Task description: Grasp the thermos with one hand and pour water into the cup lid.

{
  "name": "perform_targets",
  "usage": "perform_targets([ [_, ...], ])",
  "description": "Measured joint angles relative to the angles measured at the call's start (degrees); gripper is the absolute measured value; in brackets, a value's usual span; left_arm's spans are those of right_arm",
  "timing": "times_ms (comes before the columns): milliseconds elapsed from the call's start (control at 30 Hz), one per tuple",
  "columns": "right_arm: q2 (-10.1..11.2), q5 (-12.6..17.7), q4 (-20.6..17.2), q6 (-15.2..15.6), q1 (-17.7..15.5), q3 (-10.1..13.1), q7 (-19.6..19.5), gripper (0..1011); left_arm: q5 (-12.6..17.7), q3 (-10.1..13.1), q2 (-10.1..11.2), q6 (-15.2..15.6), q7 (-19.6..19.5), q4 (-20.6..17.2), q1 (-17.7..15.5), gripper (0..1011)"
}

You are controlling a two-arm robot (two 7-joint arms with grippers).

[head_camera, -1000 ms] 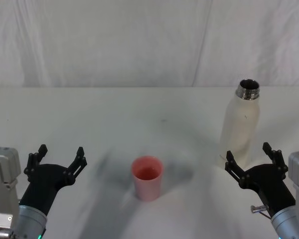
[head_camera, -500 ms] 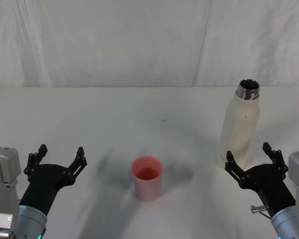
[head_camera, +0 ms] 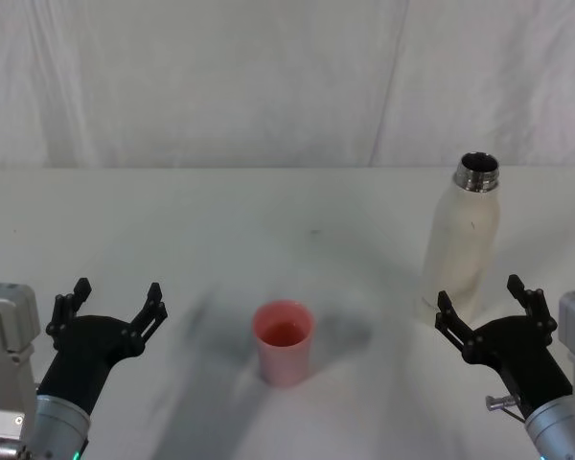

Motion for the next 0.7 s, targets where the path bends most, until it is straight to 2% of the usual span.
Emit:
perform_targets([
  [700,-1.43,0.98,0.01,2.66,1.63,3.08,5.57,1000,0.00,0.00,-0.01,0.00,0.00,0.00,0.00,1001],
])
